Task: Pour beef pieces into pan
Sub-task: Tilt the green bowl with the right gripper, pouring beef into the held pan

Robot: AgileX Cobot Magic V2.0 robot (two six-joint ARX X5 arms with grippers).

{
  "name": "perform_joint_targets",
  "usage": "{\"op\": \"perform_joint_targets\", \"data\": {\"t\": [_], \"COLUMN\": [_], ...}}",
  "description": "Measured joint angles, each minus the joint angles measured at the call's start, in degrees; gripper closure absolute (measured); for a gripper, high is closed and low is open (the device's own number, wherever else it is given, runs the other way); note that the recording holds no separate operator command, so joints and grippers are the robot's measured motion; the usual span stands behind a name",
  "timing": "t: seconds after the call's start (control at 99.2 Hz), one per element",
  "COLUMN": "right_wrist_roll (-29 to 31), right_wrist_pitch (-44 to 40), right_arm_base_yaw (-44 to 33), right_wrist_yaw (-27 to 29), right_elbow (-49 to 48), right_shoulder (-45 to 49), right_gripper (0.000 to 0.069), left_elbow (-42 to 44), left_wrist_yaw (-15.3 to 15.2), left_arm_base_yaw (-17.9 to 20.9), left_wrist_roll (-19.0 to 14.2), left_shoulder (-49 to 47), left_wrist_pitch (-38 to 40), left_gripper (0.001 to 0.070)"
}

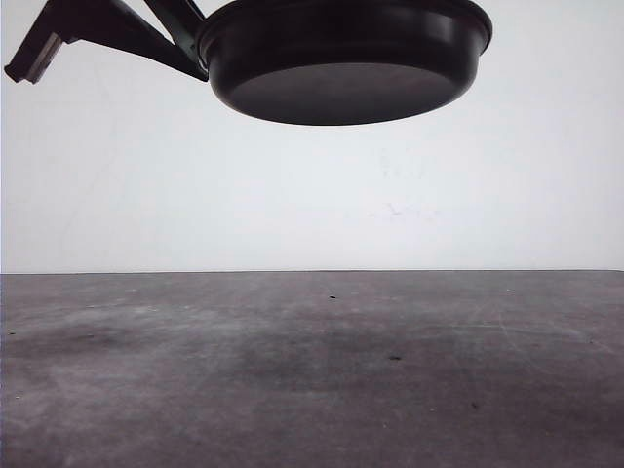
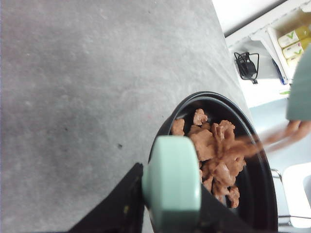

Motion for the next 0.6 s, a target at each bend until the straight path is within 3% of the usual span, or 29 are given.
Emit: {"op": "perform_joint_targets", "data": {"t": [0.131, 0.323, 0.474, 0.605], "right_wrist_roll": [-0.68, 4.72, 17.59, 35.23], "right_wrist_pitch": [3.48, 3.74, -0.79, -14.64], "right_arm_base_yaw": [0.13, -0.42, -0.48, -2.43], "right_wrist_yaw": [0.15, -0.83, -0.83, -3.67], "right_elbow": [0.00, 0.24, 0.26, 2.67], "right_shoulder": [0.20, 0.50, 0.57, -0.55], "right_gripper": [0.0678, 0.0678, 0.0677, 0.0677], "left_elbow": [0.00, 0.04, 0.15, 0.17], "left_wrist_yaw": [-0.07, -0.04, -0.07, -0.09], "left_arm_base_yaw": [1.36, 1.88, 1.97, 1.99], "left_wrist_roll": [0.00, 0.00, 0.17, 0.87], "left_shoulder": [0.09, 0.15, 0.28, 0.33], "left_wrist_pitch": [0.00, 0.04, 0.07, 0.04], "left_gripper": [0.0649, 0.0649, 0.0649, 0.0649]}}
